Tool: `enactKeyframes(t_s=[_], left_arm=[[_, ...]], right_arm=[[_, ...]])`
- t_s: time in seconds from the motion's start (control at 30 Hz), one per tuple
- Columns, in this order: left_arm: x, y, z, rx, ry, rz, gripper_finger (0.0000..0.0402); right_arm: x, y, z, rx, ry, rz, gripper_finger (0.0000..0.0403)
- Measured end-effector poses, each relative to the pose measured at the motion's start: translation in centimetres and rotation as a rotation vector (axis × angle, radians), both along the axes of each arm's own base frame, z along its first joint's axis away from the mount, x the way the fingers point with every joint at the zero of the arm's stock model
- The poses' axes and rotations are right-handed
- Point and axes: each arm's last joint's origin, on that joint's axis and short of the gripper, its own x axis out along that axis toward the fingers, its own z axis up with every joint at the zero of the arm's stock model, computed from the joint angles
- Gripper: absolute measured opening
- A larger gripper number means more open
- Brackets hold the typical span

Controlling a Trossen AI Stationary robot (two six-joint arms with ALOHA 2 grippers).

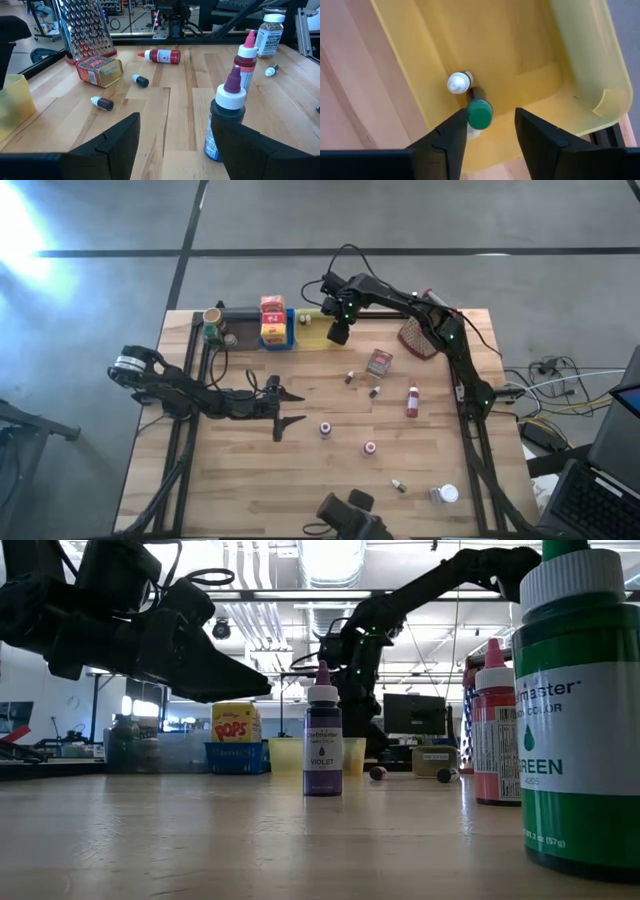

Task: Pick & Place Kitchen Items
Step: Put the small green food coloring bottle into the yellow bin, then put the small light green food coloring bottle into the yellow bin

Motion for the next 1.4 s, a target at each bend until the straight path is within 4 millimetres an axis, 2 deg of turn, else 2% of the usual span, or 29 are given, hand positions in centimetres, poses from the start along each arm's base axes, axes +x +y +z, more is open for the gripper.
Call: enactKeyframes(t_s=[0.33, 0.63, 1.07, 1.23, 1.4], left_arm=[[0.0, 0.0, 0.0, 0.0, 0.0, 0.001, 0.025], [0.0, 0.0, 0.0, 0.0, 0.0, 0.0, 0.025], [0.0, 0.0, -0.1, 0.001, 0.007, 0.0, 0.025], [0.0, 0.0, -0.1, 0.001, 0.007, 0.0, 0.025], [0.0, 0.0, -0.1, 0.001, 0.007, 0.0, 0.025]], right_arm=[[0.1, 0.5, 2.6, -0.027, -0.03, 0.029, 0.0197], [-0.6, 2.3, 7.1, -0.053, -0.061, 0.066, 0.0179], [-4.6, 8.8, 15.7, -0.056, -0.093, 0.088, 0.0123], [-6.4, 12.3, 18.6, -0.045, -0.115, 0.091, 0.0107], [-8.2, 16.5, 20.6, -0.028, -0.148, 0.112, 0.0094]])
